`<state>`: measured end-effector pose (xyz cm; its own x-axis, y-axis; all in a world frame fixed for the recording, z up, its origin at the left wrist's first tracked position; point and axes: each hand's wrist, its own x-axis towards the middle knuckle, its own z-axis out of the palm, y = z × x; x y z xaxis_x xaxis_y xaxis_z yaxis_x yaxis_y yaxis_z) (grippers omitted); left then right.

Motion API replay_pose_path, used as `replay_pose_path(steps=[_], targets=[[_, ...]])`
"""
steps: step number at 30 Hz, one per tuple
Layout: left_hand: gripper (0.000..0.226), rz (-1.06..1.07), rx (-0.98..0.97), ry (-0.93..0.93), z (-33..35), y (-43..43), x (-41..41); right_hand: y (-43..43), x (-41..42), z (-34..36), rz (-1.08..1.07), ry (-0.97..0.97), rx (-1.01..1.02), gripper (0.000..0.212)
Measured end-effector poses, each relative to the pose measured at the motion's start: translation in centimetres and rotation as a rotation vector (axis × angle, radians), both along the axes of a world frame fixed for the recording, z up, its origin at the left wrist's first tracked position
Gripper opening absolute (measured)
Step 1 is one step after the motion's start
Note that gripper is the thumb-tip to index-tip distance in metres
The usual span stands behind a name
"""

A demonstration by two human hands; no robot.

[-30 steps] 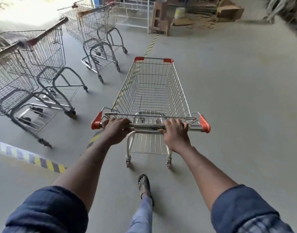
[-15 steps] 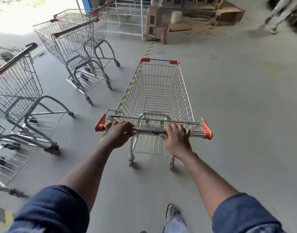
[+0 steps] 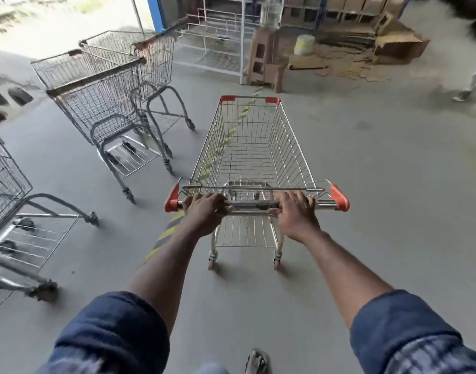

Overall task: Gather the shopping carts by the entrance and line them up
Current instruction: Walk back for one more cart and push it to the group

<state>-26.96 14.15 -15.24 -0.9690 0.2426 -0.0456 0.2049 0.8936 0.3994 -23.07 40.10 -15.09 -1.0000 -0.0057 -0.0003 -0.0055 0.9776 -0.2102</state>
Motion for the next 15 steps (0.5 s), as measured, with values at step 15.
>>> replay_pose_path(steps=[15], targets=[[0.049,-0.01,0.041,0.04,-2.0,6.3,-41.3,7.9,-40.6,-2.1,0.091,0.091,-0.017,0.031]])
